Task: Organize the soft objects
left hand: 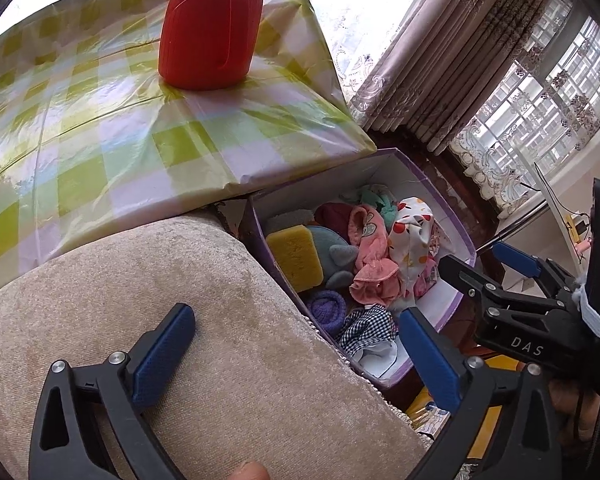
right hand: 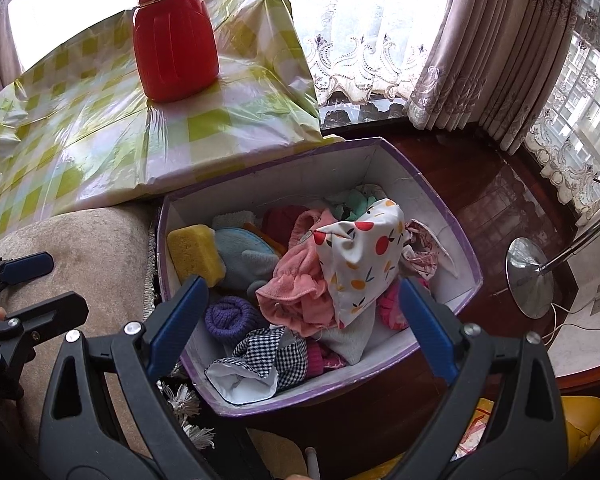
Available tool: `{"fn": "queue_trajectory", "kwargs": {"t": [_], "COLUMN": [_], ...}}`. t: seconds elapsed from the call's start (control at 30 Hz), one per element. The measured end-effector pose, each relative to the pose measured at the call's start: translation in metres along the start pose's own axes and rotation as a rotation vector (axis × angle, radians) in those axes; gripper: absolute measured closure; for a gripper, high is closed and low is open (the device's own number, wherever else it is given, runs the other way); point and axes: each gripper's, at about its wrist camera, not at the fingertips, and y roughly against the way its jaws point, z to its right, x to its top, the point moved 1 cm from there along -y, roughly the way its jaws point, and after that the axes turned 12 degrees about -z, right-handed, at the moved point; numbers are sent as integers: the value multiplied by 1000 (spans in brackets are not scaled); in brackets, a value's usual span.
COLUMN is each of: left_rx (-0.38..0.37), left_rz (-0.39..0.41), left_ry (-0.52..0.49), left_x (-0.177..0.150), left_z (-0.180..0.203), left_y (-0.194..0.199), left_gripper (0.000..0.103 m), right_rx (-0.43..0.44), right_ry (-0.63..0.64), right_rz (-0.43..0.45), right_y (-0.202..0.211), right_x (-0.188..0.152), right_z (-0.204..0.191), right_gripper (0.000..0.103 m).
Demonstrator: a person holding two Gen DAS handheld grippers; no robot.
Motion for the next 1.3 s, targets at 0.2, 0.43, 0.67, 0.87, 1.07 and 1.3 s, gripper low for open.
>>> {"fn": "queue_trajectory", "kwargs": {"t": [0.2,0.43,0.67,0.87,1.07,1.3], "left_rx": [13,5,0,-1,-1,-1], "left_rz": [-4,-3,-2,-2,-2,-2], "left_ry": [-4,0,7,7,7,7], "left_x": [1,0,0,0,0,0], "left_z": [1,-1,-2,-2,-2,-2], "left_y": [-1,-1,-2,-1,-1,-1], "left_gripper": [0,0,0,0,0,0], "right_rx": [-1,3,8,10,10,12], "right_ry": [-1,2,8,6,6,6], "right_rz": [0,-4,-5,-6,-6,-7], "right_y": [0,1,1,1,1,1], "right_x": [0,0,0,0,0,-1], "right_z": [0,0,0,1,1,0], "right_gripper": [6,6,6,6,6,6]}}
